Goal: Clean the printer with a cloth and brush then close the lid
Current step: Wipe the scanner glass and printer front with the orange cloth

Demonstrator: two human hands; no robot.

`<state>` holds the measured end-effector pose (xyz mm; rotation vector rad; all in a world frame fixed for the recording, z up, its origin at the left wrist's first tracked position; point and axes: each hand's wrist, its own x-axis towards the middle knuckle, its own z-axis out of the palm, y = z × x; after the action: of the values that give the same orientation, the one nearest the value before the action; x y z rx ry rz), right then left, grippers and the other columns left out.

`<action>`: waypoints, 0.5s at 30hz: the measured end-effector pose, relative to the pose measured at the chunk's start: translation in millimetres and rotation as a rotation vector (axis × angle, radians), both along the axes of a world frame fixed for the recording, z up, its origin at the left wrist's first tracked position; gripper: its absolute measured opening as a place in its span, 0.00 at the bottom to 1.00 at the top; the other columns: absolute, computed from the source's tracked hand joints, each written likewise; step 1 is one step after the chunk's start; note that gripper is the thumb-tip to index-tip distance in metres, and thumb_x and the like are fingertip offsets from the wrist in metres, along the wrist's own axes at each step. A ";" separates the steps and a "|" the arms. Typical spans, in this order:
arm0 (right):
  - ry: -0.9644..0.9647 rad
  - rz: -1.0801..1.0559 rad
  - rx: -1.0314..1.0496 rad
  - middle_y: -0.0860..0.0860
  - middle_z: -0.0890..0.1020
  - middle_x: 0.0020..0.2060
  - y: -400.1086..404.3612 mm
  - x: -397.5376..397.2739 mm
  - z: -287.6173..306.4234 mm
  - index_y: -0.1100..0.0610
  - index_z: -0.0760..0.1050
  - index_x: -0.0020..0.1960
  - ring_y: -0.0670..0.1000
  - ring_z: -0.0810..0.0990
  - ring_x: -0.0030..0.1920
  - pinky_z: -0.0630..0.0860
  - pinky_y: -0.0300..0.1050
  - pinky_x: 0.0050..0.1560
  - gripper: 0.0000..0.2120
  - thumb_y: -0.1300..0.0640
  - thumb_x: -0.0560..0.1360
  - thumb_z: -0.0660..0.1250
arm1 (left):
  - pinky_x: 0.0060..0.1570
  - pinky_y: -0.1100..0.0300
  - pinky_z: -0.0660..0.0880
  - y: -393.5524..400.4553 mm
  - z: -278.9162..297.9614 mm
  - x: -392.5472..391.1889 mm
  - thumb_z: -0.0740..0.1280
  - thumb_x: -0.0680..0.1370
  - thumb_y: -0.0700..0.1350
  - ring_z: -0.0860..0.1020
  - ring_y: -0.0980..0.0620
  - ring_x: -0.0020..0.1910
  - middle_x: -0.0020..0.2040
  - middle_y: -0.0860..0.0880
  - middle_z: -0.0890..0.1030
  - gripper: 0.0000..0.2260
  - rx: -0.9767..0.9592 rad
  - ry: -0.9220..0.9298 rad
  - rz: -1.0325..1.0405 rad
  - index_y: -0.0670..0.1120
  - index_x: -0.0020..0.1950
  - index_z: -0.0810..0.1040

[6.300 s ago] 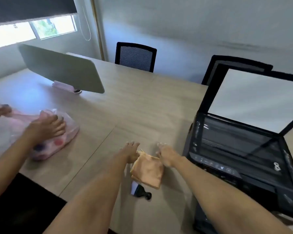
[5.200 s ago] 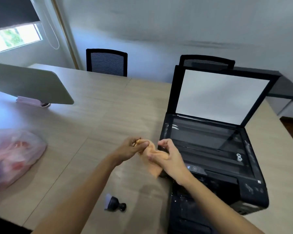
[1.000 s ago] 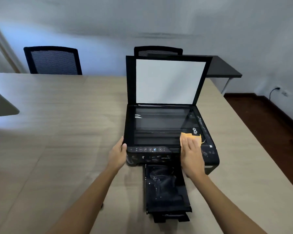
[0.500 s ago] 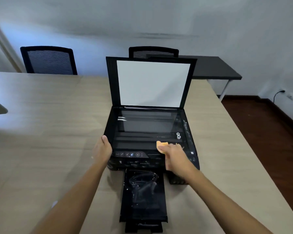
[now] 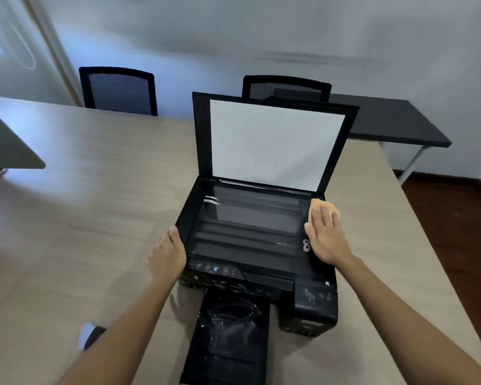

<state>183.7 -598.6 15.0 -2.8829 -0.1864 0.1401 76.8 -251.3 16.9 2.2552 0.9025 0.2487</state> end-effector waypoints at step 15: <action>-0.081 0.115 -0.001 0.58 0.61 0.75 -12.1 -73.1 3.6 0.59 0.56 0.76 0.60 0.59 0.74 0.56 0.55 0.72 0.36 0.40 0.77 0.34 | 0.59 0.43 0.70 3.0 -1.6 -1.2 0.45 0.82 0.56 0.75 0.33 0.59 0.60 0.34 0.79 0.26 0.053 -0.010 -0.055 0.41 0.62 0.74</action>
<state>110.6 -610.7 18.7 -2.8812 -0.3673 0.0440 75.6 -248.3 15.4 2.3216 0.8364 0.2621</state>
